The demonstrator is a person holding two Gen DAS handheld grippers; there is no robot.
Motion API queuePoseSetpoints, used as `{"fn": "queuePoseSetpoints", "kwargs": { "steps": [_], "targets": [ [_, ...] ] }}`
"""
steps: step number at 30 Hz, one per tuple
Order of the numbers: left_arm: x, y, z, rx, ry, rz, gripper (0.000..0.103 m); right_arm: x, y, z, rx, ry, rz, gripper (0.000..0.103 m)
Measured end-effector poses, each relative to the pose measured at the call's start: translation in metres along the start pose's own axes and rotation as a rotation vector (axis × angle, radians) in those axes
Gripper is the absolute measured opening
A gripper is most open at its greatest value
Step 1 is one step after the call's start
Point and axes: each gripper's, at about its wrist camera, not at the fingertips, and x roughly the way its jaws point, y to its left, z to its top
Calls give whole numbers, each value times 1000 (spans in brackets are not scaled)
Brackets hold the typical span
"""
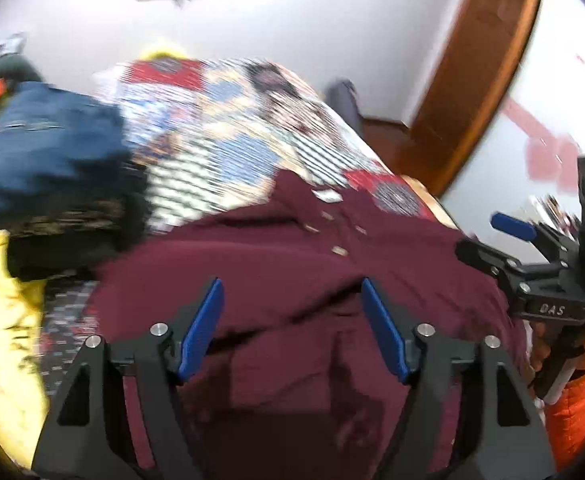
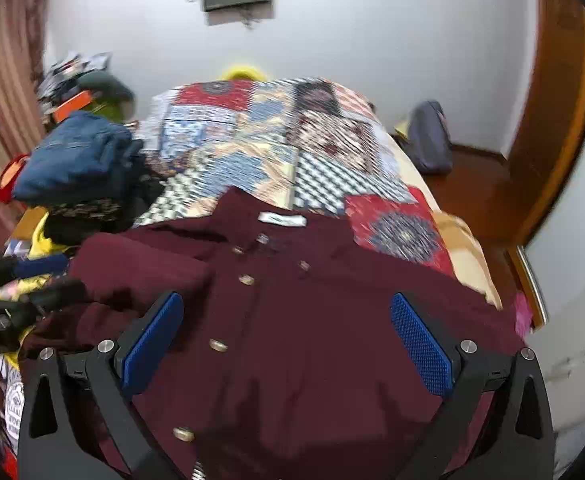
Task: Fold large clothes
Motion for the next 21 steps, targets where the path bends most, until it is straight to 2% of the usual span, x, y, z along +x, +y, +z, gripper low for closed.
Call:
{"fn": "queuePoseSetpoints", "kwargs": {
  "steps": [5,11,16,21],
  "targets": [
    [-26,61,-9,-56,-36,191,73,10,47,14,-123,1,68,103],
    [-32,129,-42,-171,12,302,73,35,118,24,-298,45,174,103],
    [-23,159,-69,-236,65,323,73,61,179,21,-471,103,237,102],
    [-14,176,-90,-276,102,318,73,102,228,4,-627,228,257,101]
  ]
}}
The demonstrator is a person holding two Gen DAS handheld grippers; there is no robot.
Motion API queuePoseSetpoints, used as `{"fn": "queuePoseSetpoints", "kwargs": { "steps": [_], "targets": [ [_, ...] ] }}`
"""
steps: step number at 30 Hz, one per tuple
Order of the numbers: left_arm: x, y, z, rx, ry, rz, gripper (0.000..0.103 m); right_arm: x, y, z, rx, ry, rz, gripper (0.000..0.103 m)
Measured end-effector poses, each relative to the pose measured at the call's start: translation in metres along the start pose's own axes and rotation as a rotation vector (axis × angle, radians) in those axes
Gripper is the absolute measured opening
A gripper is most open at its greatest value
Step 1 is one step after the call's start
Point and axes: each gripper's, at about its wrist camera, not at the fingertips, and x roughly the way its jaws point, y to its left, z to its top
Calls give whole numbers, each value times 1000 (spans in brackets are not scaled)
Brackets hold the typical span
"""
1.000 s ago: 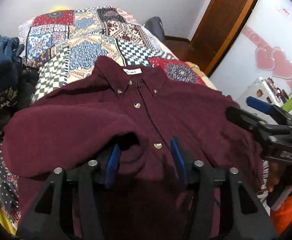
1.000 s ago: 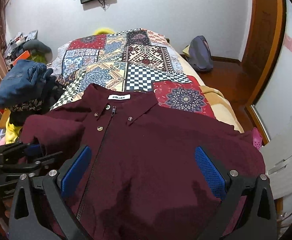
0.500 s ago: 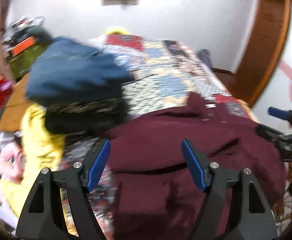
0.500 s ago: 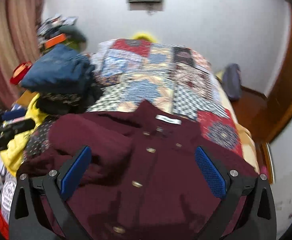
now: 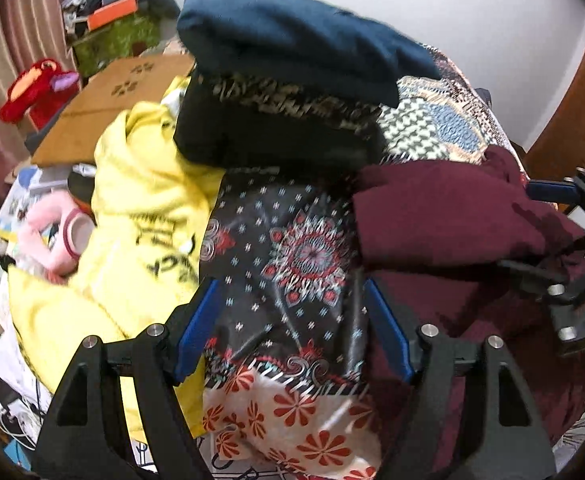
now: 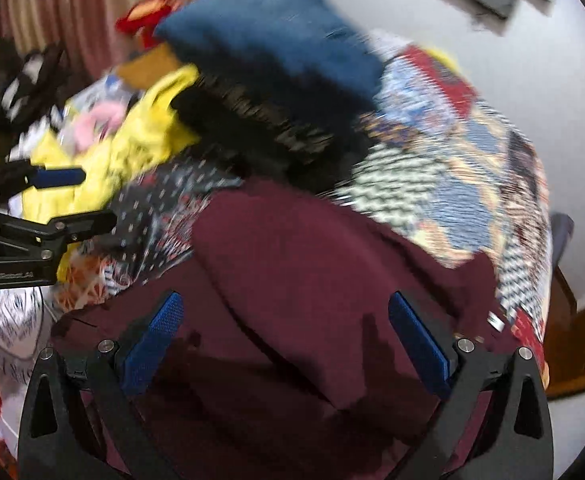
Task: Fold large clothes
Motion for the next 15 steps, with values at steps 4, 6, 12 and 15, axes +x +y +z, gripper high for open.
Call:
{"fn": "queuePoseSetpoints", "kwargs": {
  "steps": [4,6,12,15],
  "targets": [
    [9,8,-10,-24,26,-10,73,37,16,4,-90,128,-9,90],
    [13,10,-13,-33,35,-15,73,54,22,2,-131,180,-35,90],
    [22,8,-18,-27,65,-28,73,75,21,-1,-166,227,-55,66],
    [24,1,-18,-13,71,-42,73,69,18,0,-168,191,-75,37]
  ]
}}
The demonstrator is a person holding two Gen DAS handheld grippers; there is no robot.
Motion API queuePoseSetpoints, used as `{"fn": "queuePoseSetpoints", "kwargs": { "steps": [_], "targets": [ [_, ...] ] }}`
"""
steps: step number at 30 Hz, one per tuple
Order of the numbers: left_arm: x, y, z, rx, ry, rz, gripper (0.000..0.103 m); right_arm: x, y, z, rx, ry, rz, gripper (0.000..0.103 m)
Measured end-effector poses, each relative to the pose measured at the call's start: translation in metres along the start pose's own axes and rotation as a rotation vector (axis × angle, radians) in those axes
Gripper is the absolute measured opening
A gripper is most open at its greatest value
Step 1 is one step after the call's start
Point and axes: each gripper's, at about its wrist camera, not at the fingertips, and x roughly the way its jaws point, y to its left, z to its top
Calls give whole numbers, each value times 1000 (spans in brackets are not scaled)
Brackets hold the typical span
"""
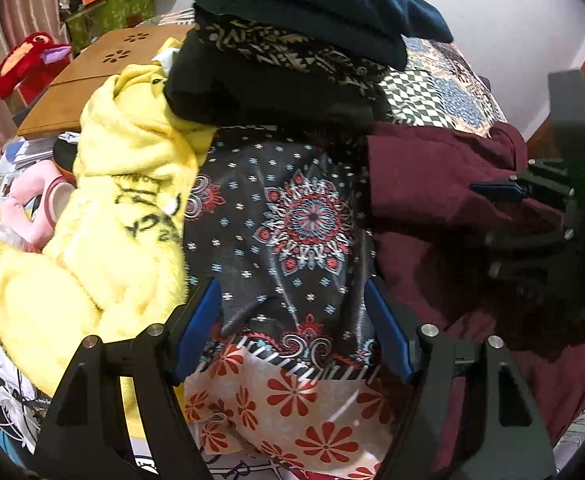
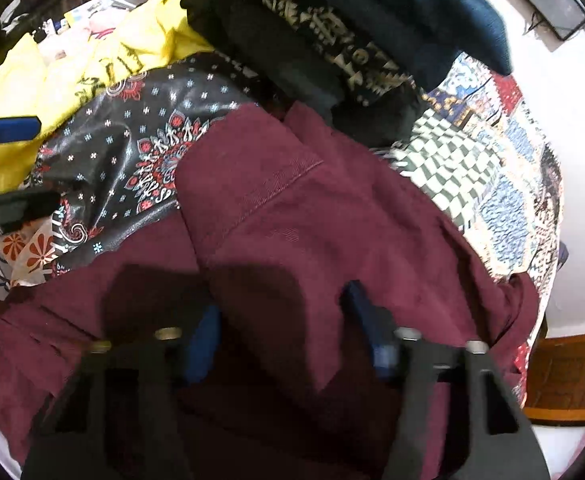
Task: Fold large clothes
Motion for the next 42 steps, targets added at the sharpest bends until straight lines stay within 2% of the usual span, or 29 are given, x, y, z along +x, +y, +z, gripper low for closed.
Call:
{"fn": "queuePoseSetpoints", "kwargs": {
  "steps": [3,12,17,22,27,31,33,38,40,42],
  "targets": [
    [4,-10,1,20,11,-18,73,-16,-15,-3,39,-56,10,20],
    [19,-44,-8,108,69,-38,73,-113,-94,-30,321,-339,52,15],
    [10,-56,-10,134,73,-86,73,-165,-149,-74,492,-469,3,14],
    [11,-76,-15,209,81,-58,73,-184,-190,-133,676,-527,-30,13],
    [17,-78,-22,211,106,-46,73,-173,-213,-192,856,-511,-35,12],
    [17,-75,-23,185,110,-49,75,-146,-226,-247,1014,-432,-11,12],
    [17,-75,-24,182,110,-43,77,-120,-227,-275,1092,-378,45,12],
    [16,-76,-24,177,113,-37,79,-64,-212,-311,1207,-244,170,13],
    [16,-77,-23,179,115,-38,79,-54,-211,-324,1263,-202,216,18],
    [14,-77,-20,196,113,-32,79,-54,-210,-331,1299,-195,222,29]
  ]
}}
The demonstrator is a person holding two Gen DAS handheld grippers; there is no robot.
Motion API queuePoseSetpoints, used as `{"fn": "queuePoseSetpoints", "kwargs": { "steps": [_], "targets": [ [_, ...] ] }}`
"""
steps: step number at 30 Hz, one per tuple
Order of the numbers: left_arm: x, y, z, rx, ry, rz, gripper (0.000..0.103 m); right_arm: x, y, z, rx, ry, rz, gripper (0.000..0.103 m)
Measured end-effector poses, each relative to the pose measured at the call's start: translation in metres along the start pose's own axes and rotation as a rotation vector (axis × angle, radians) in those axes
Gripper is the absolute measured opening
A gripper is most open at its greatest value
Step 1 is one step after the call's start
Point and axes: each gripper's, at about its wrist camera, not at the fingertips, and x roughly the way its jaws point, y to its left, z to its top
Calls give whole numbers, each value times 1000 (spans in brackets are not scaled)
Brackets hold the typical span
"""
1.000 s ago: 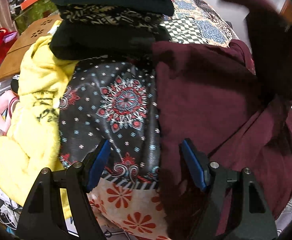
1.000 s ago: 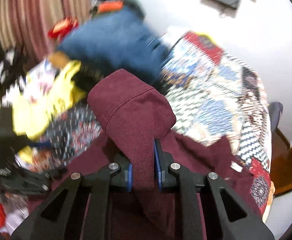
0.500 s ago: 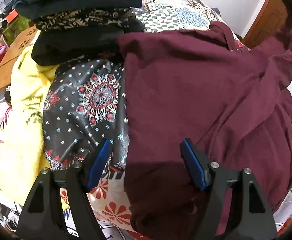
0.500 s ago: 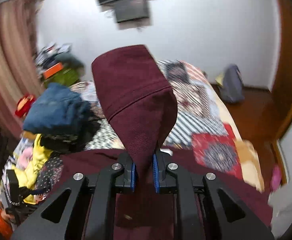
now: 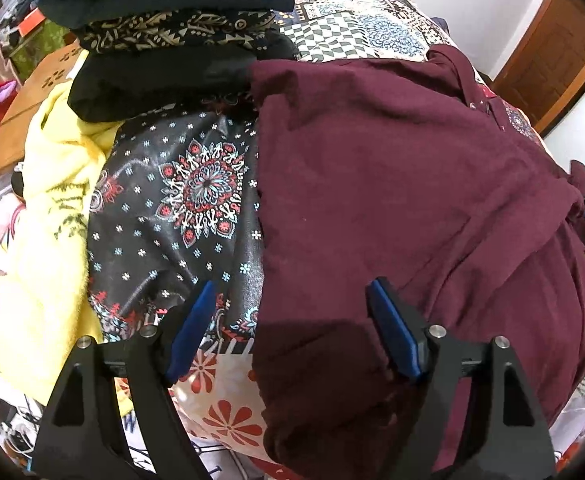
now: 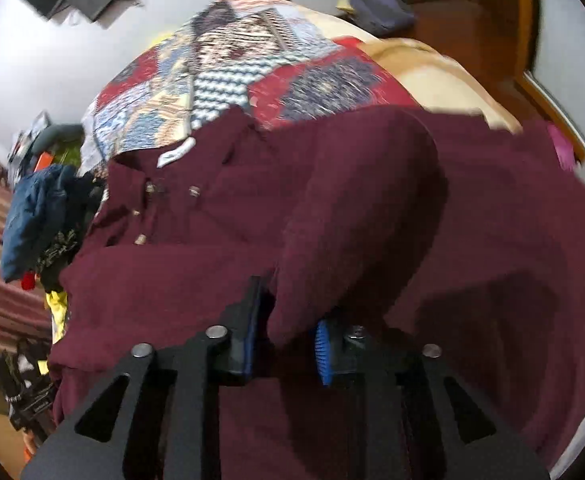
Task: Fold large clothes
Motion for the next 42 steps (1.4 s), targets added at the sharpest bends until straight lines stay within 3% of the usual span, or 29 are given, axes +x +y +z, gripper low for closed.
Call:
{"fn": "queuePoseSetpoints", "kwargs": {
  "steps": [3,9,14,21,22,24,27,36,39,42],
  "targets": [
    [-7,-1,7,25,-18,15,79,-16,-12,-1,17,-29,-80,48],
    [-23,-6,40,51,-97,31,79,-42,-15,6,-26,-85,-174,55],
    [-18,-20,74,83,-108,-29,79,-43,-27,17,51,-93,-162,61],
    [21,-54,96,157,-56,-14,79,-23,-51,38,191,-34,-102,61],
    [27,-57,96,155,-43,-15,79,-21,-51,39,192,-29,-98,60],
    [39,-58,91,142,-11,-24,79,-11,-50,45,183,-7,-90,31],
    [41,-60,81,136,-14,-24,79,-10,-39,53,148,-2,-51,22],
    [23,-62,75,159,-21,-15,79,-66,46,103,-144,-225,12,18],
    [19,-70,72,170,-17,-50,79,-77,49,105,-189,-294,25,18],
    [21,-83,67,195,-9,-63,79,-62,33,98,-180,-264,-20,21]
  ]
}}
